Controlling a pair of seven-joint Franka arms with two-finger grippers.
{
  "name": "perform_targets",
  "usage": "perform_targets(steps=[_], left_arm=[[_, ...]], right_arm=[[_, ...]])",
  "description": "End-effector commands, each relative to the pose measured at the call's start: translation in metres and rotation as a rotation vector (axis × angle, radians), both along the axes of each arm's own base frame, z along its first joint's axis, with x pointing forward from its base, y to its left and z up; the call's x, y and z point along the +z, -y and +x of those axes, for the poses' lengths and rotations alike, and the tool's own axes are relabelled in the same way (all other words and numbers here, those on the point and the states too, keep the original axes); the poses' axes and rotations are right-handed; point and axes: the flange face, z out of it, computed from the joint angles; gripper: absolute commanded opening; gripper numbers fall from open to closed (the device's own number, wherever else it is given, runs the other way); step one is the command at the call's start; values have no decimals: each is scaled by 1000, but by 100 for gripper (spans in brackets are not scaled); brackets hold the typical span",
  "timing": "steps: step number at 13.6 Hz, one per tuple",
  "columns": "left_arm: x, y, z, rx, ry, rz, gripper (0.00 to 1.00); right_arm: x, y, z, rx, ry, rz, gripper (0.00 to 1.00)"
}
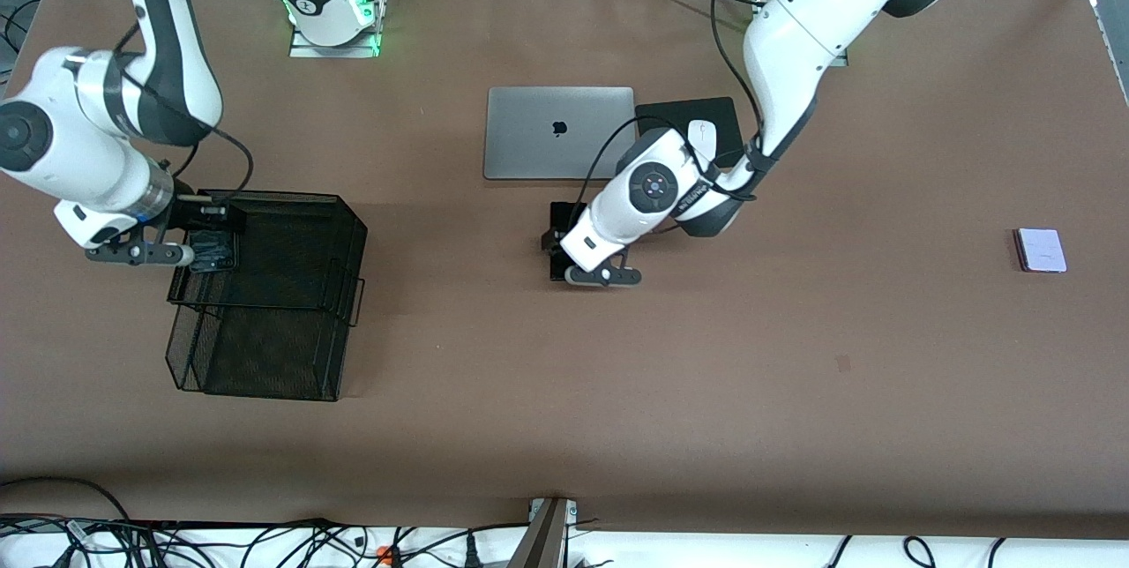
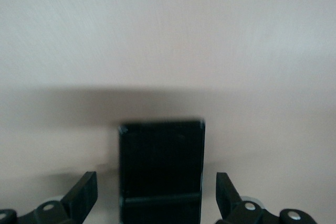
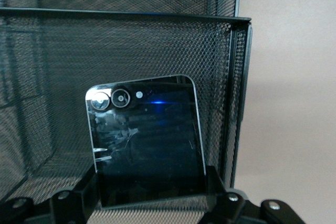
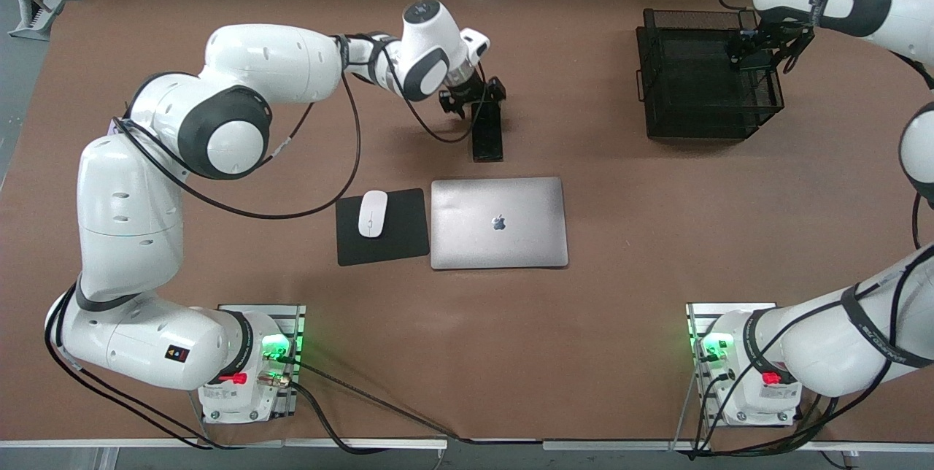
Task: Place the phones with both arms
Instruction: 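Release the flip phone into the basket while the left gripper reaches the white phone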
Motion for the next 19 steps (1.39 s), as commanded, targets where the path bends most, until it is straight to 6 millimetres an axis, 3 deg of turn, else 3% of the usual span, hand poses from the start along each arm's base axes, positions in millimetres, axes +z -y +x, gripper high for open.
perform_targets(steps=[1, 2, 3, 4, 6, 8, 10, 11, 14, 17, 19], left_arm=[[74, -46, 33, 71, 21, 20, 100], [103, -71, 42, 89, 10, 56, 100], [124, -102, 51, 94, -17, 111, 100], [141, -141, 59, 109, -57, 158, 100], [179, -205, 65, 52, -90, 222, 100], [213, -261, 67, -20, -63, 354, 100], [225, -298, 64, -197, -33, 566, 100], [226, -318, 66, -264, -27, 657, 100], [219, -446, 75, -288, -103, 672, 100], [196, -541, 63, -267, -131, 638, 100], [166, -610, 44, -241, -98, 602, 100]], right_arm=[[-18, 13, 12, -11, -5, 4, 0], [-23, 17, 13, -22, -7, 0, 0], [-21, 16, 14, -34, -6, 12, 45], [-15, 13, 19, -35, 4, 20, 99], [-2, 7, 25, -26, 1, 27, 100], [34, -4, 37, -15, -32, 38, 100], [76, -30, 45, -22, -77, 46, 100], [94, -57, 47, -36, -87, 40, 100], [107, -157, 37, -105, -77, 15, 100], [83, -284, 17, -92, -71, 30, 100], [64, -364, 12, -153, -77, 72, 100]])
